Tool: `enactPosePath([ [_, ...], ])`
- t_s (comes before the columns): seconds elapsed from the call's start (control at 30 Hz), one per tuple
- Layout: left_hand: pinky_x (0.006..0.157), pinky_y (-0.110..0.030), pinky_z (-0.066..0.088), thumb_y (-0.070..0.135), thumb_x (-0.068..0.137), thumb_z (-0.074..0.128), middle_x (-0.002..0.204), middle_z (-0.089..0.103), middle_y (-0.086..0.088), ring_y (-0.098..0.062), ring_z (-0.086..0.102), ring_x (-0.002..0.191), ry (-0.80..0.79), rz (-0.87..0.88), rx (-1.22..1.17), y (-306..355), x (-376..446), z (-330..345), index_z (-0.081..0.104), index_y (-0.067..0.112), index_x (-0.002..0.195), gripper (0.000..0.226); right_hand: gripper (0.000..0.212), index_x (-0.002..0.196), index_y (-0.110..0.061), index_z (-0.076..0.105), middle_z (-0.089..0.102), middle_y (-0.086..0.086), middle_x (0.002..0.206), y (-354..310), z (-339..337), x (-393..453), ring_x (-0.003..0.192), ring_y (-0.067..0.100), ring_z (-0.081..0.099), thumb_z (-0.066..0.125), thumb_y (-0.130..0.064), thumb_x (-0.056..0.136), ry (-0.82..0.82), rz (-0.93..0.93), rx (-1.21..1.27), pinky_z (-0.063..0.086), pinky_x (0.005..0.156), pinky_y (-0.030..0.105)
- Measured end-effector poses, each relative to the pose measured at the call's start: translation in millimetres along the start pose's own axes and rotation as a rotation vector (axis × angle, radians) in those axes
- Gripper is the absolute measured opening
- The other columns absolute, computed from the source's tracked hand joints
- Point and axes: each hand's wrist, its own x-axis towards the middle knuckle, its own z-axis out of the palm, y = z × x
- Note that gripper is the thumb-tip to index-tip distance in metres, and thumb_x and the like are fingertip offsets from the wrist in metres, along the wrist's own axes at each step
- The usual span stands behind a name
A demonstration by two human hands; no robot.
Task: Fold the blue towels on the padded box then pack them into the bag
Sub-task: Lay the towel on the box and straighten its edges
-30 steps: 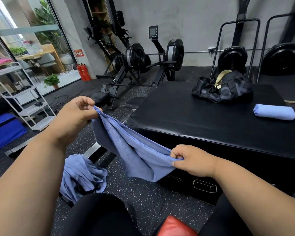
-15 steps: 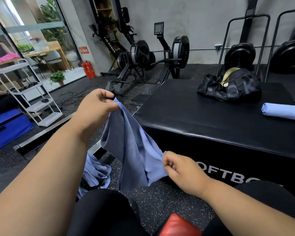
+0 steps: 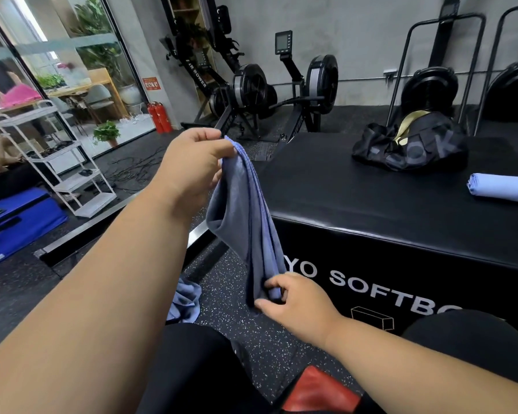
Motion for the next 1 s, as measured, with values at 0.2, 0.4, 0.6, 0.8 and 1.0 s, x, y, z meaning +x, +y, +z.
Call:
enactPosePath([
  [0.2,0.058,-0.027,0.045,-0.007,0.083,0.068,0.092,0.058,-0.009,-0.019,0.055,0.070,-0.020,0.022,-0.049,9.7,-7.0,4.6,0.057,0.020,0.091,0.030,0.028,0.090,-0.035,0.062,0.062,-0.017,0.090,-10.1,-2.2,6.9,0.079,-0.001,0.059,0.073,-0.061,0.085,0.095,0.053,0.027,0.041,0.065,0.016],
  [0.4,0.053,-0.022,0.041,-0.005,0.086,0.066,0.084,0.059,-0.001,-0.012,0.054,0.060,0.030,0.051,-0.005,8.9,-2.6,-20.5,0.058,0.022,0.090,0.029,0.011,0.084,-0.031,0.068,0.053,-0.016,0.065,10.7,-6.1,6.7,0.061,0.003,0.052,0.075,-0.031,0.093,0.121,0.019,0.137,0.040,0.060,0.018],
  [0.6,0.052,-0.017,0.050,-0.005,0.090,0.067,0.088,0.063,0.000,-0.008,0.061,0.061,0.176,-0.021,-0.006,-13.3,6.8,-68.4,0.059,0.023,0.096,0.030,0.014,0.088,-0.035,0.074,0.056,-0.020,0.069,48.4,-31.9,8.0,0.061,0.003,0.048,0.077,-0.022,0.092,0.125,0.018,0.238,0.044,0.063,0.023],
  [0.8,0.061,-0.020,0.044,-0.005,0.096,0.062,0.089,0.067,0.004,-0.005,0.060,0.067,0.029,-0.058,0.058,-50.3,3.7,-110.3,0.060,0.025,0.102,0.030,0.017,0.088,-0.025,0.077,0.062,-0.002,0.067,60.7,-91.9,12.9,0.062,0.010,0.051,0.079,-0.009,0.091,0.097,0.047,0.346,0.043,0.063,0.026],
  [1.0,0.072,-0.030,0.040,-0.009,0.098,0.047,0.079,0.070,0.007,-0.013,0.057,0.073,-0.087,-0.206,-0.079,-93.1,0.2,-119.2,0.061,0.026,0.089,0.039,0.021,0.089,-0.018,0.081,0.080,0.007,0.092,53.7,-151.7,16.6,0.083,0.014,0.068,0.074,0.002,0.089,0.114,0.027,0.445,0.052,0.082,0.032],
])
